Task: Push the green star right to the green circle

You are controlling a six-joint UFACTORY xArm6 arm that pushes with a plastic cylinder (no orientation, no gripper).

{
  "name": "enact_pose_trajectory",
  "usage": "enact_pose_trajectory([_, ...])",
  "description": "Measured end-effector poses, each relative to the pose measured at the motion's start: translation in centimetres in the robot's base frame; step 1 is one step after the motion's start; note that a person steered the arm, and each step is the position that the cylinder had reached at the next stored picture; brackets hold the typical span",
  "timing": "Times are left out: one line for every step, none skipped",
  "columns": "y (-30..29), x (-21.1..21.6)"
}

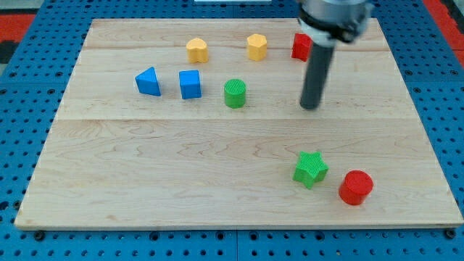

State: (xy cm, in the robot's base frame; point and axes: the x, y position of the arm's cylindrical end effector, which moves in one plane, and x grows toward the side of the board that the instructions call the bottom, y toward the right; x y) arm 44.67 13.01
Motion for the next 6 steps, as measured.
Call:
enact_pose_trajectory([-10.0, 1.5])
enact_pose_trajectory([-12.9, 7.0])
enact_pose_trajectory([-9.5, 14.3])
enact_pose_trajectory([-3.1, 13.8])
enact_pose_trajectory([0.3, 10.9])
enact_pose_trajectory([1.4, 7.8])
